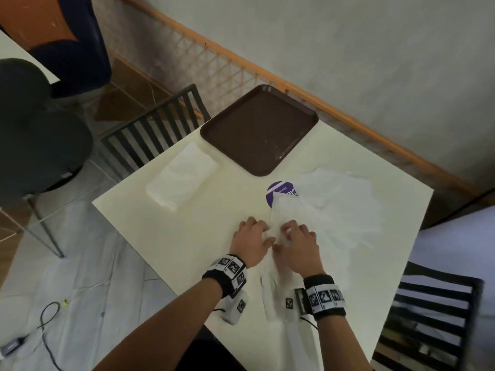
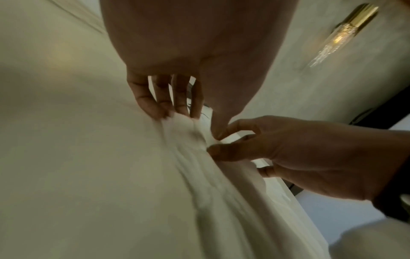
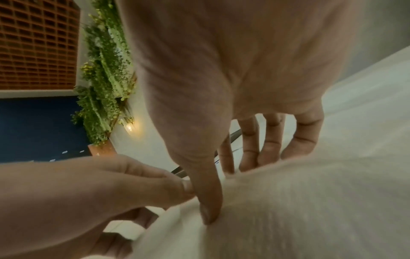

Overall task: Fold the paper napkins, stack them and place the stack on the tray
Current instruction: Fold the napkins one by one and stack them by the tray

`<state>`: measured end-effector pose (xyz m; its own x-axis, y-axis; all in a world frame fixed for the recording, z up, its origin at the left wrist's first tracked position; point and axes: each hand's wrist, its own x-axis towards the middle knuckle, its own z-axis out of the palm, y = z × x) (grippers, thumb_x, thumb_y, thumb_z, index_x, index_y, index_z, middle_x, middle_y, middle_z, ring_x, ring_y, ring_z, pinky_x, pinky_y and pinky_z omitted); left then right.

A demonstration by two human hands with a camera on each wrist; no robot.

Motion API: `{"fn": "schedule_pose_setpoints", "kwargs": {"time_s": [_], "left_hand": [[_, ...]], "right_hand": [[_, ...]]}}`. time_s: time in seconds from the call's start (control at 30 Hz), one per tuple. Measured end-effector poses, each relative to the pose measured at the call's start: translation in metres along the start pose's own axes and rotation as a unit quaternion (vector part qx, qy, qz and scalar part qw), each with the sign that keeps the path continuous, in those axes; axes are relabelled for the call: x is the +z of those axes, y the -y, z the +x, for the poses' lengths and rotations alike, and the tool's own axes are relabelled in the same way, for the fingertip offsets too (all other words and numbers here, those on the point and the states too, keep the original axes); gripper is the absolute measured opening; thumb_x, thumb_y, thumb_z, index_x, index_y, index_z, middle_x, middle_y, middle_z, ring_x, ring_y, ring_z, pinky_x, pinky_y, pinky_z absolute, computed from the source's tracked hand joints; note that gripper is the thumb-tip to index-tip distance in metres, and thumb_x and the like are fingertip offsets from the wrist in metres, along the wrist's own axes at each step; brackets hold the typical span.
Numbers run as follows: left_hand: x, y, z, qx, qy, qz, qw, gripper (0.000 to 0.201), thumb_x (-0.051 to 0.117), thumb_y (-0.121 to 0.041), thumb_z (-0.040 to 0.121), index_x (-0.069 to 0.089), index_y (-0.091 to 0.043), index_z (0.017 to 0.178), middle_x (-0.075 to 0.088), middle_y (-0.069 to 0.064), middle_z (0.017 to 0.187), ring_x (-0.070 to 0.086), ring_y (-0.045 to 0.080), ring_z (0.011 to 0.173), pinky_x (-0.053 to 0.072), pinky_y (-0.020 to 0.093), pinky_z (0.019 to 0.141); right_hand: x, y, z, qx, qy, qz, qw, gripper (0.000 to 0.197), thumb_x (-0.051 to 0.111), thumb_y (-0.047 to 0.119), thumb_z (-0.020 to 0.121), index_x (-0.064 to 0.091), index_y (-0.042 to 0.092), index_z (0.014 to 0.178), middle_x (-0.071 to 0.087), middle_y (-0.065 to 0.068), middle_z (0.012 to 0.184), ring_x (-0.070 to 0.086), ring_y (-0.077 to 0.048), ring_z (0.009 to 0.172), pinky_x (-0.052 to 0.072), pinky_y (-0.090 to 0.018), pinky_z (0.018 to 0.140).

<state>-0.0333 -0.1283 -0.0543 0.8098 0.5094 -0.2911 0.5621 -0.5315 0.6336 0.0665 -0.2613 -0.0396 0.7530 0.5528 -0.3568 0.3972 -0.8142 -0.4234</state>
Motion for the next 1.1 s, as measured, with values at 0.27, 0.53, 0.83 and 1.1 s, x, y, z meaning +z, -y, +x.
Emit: {"fn": "schedule_pose_setpoints", "kwargs": {"time_s": [0.27,0.53,0.83,1.1], "left_hand": [[-0.006,-0.013,0.004,-0.021,-0.073,-0.04,0.996,0.022,0.081,-0.037,0.091,0.066,-0.022,0.088,0.074,-0.004,0.092,0.067,0.023,0.09,0.055,0.041,0.084],[-0.052,-0.016,-0.005,0.045,-0.103,-0.116,0.987,0.025,0.09,-0.026,0.084,0.068,-0.018,0.077,0.072,-0.01,0.083,0.068,0.011,0.079,0.059,0.039,0.08],[-0.138,-0.042,-0.028,0.179,-0.069,-0.114,0.975,0.018,0.065,-0.042,0.104,0.059,-0.026,0.109,0.074,-0.007,0.092,0.07,0.009,0.086,0.054,0.02,0.077],[-0.101,0.016,-0.022,0.021,-0.075,-0.204,0.976,0.049,0.06,-0.057,0.1,0.059,-0.024,0.063,0.057,-0.017,0.061,0.054,0.007,0.06,0.049,0.034,0.067]], "right_hand": [[0.0,-0.007,-0.002,-0.03,-0.039,0.042,0.998,0.016,0.065,0.025,0.092,0.061,0.028,0.107,0.065,0.009,0.102,0.063,-0.027,0.101,0.057,-0.045,0.089],[-0.03,-0.004,-0.009,-0.067,-0.051,-0.044,0.995,0.076,0.078,0.017,0.089,0.041,0.036,0.152,0.04,-0.003,0.152,0.045,-0.036,0.137,0.046,-0.05,0.107],[-0.078,0.032,0.001,-0.272,-0.078,0.13,0.95,0.043,0.082,0.047,0.092,0.071,0.021,0.125,0.066,0.011,0.123,0.055,-0.011,0.122,0.046,-0.034,0.104],[-0.065,0.033,0.02,-0.217,-0.047,0.202,0.954,0.029,0.066,0.047,0.106,0.074,0.022,0.095,0.073,0.006,0.089,0.065,-0.013,0.085,0.052,-0.029,0.082]]}}
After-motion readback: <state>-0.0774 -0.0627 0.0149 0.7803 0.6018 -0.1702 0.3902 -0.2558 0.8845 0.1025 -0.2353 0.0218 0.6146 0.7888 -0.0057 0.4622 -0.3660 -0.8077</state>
